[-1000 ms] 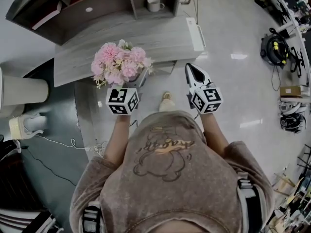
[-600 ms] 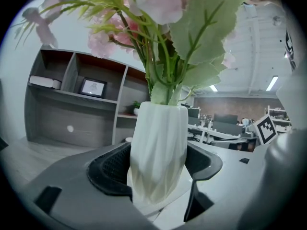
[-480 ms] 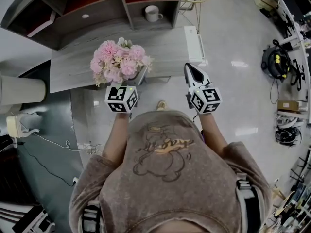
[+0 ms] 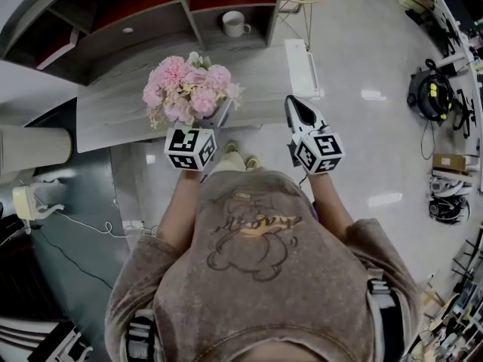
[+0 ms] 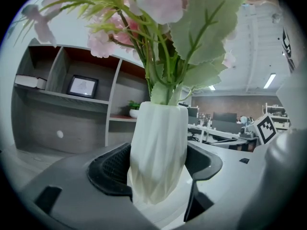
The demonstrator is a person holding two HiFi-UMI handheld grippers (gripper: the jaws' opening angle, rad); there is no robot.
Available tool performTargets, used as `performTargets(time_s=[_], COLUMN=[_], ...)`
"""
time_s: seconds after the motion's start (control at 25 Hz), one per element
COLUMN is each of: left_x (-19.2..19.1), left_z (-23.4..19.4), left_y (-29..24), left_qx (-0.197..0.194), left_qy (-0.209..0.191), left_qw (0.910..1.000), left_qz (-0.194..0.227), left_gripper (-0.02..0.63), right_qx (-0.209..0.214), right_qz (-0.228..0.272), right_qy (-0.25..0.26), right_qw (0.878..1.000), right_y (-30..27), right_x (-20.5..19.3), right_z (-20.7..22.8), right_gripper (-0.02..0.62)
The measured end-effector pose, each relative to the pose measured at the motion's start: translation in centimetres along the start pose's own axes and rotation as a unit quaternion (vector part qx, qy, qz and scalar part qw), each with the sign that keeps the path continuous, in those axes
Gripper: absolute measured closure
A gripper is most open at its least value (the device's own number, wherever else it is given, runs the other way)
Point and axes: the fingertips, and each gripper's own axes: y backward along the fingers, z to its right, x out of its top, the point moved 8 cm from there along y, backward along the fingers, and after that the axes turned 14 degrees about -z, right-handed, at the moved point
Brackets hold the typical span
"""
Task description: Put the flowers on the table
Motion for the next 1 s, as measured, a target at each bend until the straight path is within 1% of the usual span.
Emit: performTargets(time_s=[0.4, 0.68, 0.84, 1.0], left_x=[1.1, 0.5, -0.3, -1.3], left_z=[-1.5, -2.5, -2.7, -3.1], left_y=[-6.0, -11.0, -13.7, -16.0], left_qx=[-0.061, -0.091, -0.107, -0.114], left_qy=[-0.047, -0.081, -0.089, -0.098], left_qw=[0.9969, 0.9921, 0.9894, 0.9870], left_qz=[-0.013, -0.028, -0.041, -0.058], left_gripper=[0.258, 0.259, 0.258, 0.258], right_qx=[-0.048, -0.076, -0.085, -0.092], right_qz=[0.017, 0.015, 0.007, 0.000], right_qy=[-0.036, -0.046, -0.054, -0.058], right_qw=[0.998, 0.996, 0.995, 0.994], right_y=[-0.9, -1.8, -2.1, -2.3], right_x=[0.5, 0.8, 0.6, 0.6], right_z=[1.7, 2.8, 3.4, 3.8], right_gripper=[0.597, 0.598, 0.597, 0.597])
